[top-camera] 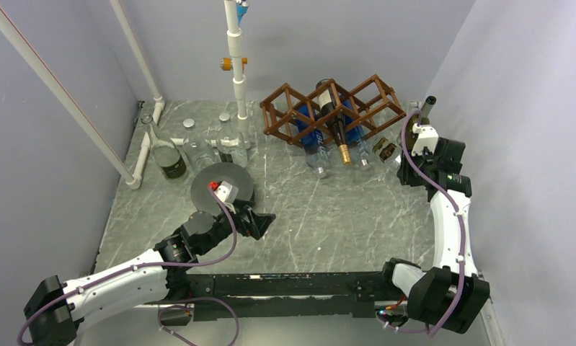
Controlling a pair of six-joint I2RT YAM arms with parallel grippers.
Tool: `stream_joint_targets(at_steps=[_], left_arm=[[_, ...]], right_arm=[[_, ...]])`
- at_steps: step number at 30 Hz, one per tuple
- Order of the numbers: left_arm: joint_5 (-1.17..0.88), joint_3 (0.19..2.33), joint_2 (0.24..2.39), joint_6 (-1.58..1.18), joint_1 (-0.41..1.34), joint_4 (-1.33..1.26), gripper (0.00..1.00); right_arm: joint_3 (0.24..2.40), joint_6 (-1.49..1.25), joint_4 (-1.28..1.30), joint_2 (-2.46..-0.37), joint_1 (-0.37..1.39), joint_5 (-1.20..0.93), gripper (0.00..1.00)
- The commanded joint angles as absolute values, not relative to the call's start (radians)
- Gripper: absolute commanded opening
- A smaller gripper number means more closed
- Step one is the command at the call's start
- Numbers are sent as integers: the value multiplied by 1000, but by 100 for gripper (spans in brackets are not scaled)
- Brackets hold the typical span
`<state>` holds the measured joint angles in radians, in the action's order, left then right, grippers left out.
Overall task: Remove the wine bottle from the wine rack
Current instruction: Place the wine bottle at the center of the board.
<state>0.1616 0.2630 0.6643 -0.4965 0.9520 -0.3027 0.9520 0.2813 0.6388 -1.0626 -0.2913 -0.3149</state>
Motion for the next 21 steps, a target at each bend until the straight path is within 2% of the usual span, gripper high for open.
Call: stream_joint_targets(at_steps=[1,15,21], left_arm=[[149,255,653,-515,947,-354,100],[128,263,669,-494,946,-363,99],[49,280,691,-435,946,-390,100]], right_arm=[[978,312,596,-1022,-294,-344,0],[1058,421,759,-1030,-300,-296,0],[1136,494,870,-1044,-301,-277,0]])
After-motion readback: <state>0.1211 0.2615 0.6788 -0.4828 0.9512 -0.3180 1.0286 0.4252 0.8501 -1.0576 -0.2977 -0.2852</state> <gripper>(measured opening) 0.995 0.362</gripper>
